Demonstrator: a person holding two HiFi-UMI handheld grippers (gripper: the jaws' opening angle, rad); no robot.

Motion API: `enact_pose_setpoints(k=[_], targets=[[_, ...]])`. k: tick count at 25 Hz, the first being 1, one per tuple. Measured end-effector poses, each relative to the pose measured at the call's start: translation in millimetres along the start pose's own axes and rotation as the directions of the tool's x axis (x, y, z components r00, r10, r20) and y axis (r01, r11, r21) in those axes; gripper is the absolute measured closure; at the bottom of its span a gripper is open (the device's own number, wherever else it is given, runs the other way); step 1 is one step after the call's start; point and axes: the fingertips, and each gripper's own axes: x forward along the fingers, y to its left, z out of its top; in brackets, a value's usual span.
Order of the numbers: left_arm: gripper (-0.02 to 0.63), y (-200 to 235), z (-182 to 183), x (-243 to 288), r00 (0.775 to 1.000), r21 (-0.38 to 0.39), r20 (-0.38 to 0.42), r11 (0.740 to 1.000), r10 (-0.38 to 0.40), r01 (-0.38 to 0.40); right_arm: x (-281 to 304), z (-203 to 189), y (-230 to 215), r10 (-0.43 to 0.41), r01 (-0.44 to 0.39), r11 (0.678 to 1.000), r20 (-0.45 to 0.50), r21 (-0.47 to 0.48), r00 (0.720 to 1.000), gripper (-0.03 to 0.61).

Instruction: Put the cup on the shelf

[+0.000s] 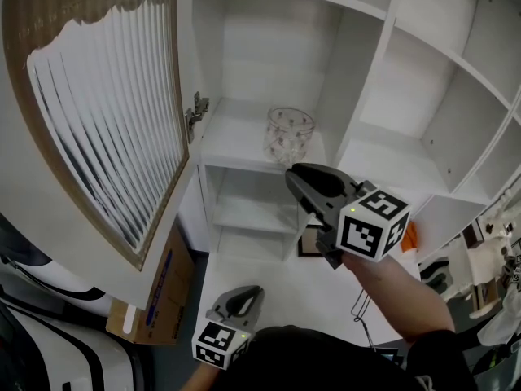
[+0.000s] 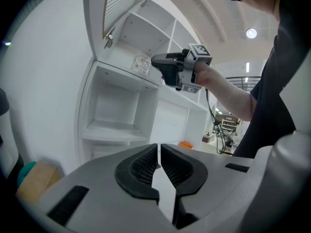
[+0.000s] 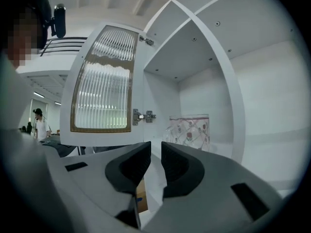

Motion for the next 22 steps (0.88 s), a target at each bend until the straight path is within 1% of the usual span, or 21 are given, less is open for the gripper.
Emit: enact_pose_setpoints(k=[3, 5, 12, 19, 22], targets=[[0.584, -1.2, 0.3, 0.8, 1.000, 0.002, -0.002, 1.000, -0.002, 0.002, 5.6, -0.3, 9.1, 0.035, -0.035, 0.999, -0.011, -0.015, 0.999, 0.552], [0.584, -1.5, 0.2, 0.5, 1.000, 0.002, -0.002, 1.000, -0.001, 0.001, 8.4, 2.5, 9.8, 0.038, -0.038, 0.999, -0.006, -0.020, 0.999, 0.552], [0.584, 3.3, -2.9, -3.1, 1.000, -0.006, -0.001, 1.000, 0.011, -0.011, 17.6, 10.3, 2.8, 0.030, -0.030, 0.999, 0.005, -0.022, 1.000, 0.552], [0.584, 1.0, -4.8, -1.2, 1.000, -0.008, -0.008, 1.000, 0.001, -0.001, 28.9, 13.1, -20.8, 0.004, -0.004, 0.999, -0.006, 0.040, 1.000, 0.552], [0.584, 1.8, -5.1, -1.5, 1.000, -0.008, -0.007, 1.000, 0.005, -0.005, 32.3, 13.7, -24.2, -0.003, 0.003, 0.999, -0.004, 0.041, 1.000, 0.552]])
